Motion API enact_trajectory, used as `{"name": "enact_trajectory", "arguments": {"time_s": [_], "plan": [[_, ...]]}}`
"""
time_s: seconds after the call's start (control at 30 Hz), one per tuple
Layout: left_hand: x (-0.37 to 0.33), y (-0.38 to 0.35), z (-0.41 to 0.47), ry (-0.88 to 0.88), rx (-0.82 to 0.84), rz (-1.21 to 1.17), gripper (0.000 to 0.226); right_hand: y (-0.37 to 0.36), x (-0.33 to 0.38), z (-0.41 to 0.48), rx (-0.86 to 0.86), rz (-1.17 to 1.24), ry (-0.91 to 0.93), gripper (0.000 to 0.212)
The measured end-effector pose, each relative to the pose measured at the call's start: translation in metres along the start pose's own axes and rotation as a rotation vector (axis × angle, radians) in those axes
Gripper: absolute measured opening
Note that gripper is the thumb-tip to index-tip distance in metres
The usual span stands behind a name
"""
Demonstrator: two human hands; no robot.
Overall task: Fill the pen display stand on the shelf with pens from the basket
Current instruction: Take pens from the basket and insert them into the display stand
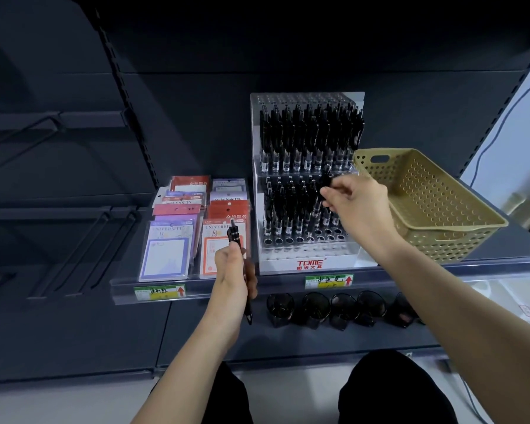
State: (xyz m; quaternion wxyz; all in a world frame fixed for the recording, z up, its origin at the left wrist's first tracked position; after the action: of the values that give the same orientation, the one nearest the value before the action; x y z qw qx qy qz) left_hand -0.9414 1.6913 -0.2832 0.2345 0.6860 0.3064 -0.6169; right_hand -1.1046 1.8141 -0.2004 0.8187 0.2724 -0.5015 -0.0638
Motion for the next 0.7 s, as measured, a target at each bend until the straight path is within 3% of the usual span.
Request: {"name": "enact_trajectory", "arguments": {"time_s": [0.23,0.53,0.7], "plan": [[0.001,0.002,0.003,0.002,-0.008,-0.064,0.021,-0.019,-0.013,-0.002,0.145,-0.177,-0.011,0.026],[0.004,-0.006,0.005,0.004,0.015,-0.176,0.020,-0.023,-0.024,0.000,0.180,-0.241,-0.020,0.027],[0.001,-0.008,0.003,-0.014,0.038,-0.103,0.008,-0.015,-0.026,-0.016,0.053,-0.146,-0.022,0.013]]}}
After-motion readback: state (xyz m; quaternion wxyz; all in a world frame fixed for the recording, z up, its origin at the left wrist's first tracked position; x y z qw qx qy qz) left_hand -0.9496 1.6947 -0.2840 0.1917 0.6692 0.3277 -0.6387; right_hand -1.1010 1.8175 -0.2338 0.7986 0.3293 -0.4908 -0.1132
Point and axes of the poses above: each hand's wrist, its own z-axis towards the middle knuckle, its own y-axis out of the back of the hand, x = y × z, the point moved 3 cm from there along z, towards the middle knuckle, and after that the axes turned 3 degrees about z, right-handed, at the moved point
